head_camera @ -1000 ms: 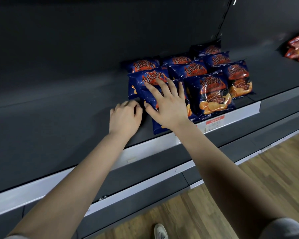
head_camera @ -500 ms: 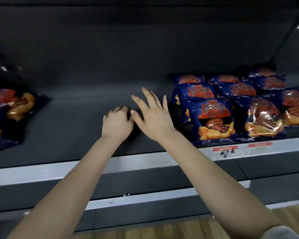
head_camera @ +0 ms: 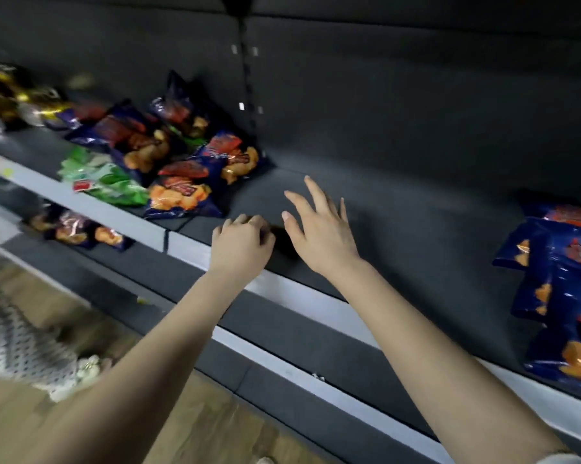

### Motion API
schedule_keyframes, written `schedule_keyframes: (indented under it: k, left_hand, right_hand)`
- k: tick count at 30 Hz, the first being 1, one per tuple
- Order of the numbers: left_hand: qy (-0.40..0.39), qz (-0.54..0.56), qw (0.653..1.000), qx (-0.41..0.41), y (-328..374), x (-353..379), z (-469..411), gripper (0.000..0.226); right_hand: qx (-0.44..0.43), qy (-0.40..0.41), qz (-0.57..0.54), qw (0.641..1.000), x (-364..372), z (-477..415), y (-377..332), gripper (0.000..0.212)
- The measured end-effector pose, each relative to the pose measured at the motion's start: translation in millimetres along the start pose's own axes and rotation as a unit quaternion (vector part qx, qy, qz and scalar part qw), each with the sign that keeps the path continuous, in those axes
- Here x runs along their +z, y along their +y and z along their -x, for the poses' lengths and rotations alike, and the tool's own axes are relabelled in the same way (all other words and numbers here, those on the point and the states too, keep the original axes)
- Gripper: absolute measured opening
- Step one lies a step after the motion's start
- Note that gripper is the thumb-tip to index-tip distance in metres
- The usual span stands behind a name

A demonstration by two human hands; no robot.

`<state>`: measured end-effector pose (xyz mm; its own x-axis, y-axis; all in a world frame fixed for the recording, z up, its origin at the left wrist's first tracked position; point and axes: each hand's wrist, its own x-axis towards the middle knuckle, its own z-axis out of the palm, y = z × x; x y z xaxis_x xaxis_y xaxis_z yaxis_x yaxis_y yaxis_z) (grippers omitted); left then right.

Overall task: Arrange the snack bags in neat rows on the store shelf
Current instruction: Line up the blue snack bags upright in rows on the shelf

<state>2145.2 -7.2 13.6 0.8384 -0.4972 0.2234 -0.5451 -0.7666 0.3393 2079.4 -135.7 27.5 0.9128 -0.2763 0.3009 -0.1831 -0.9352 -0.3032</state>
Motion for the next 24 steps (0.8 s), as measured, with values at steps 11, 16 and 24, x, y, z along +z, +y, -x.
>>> schedule_keyframes:
  k: [11, 16, 24]
  left_hand:
    - [0.078, -0.033, 0.984, -0.157, -60.7, -20.5, 61.3, 0.028]
    - [0.071, -0.039, 0.987, -0.138, -39.3, -4.1, 80.3, 0.029]
    - [0.078, -0.028, 0.991, -0.107, -19.4, -2.6, 61.1, 0.028]
  right_hand:
    - [-0.036, 0.074, -0.105, 0.991, 33.6, -14.3, -12.3, 0.037]
    - [-0.079, 0.065, -0.088, 0.991, 38.8, -10.8, -14.0, 0.039]
    - [-0.086, -0.005, -0.061, 0.994, 36.2, -1.7, -7.8, 0.036]
